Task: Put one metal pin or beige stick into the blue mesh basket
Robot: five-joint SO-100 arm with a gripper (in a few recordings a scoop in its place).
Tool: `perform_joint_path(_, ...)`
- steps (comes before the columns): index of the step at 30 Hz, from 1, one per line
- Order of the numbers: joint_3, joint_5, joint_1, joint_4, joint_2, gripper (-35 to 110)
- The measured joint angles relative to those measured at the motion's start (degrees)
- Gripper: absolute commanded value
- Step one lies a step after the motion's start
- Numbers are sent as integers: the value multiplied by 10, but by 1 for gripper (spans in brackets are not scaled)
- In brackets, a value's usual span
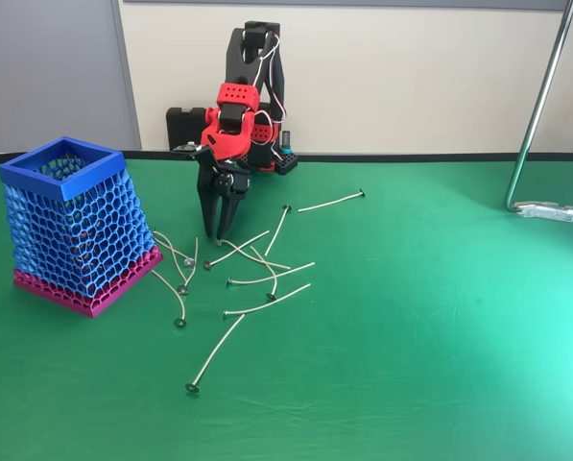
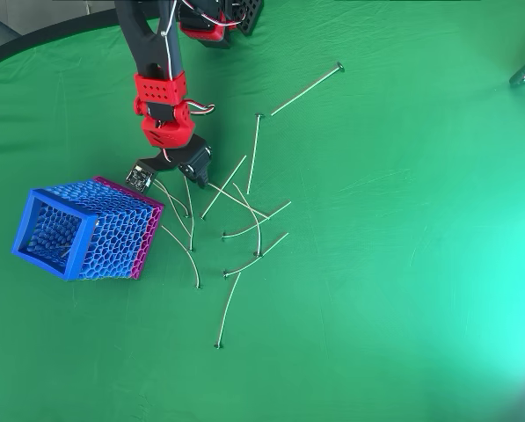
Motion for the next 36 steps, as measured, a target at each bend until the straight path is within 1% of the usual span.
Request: perform_joint_path(36, 9, -12, -1, -23, -12, 14)
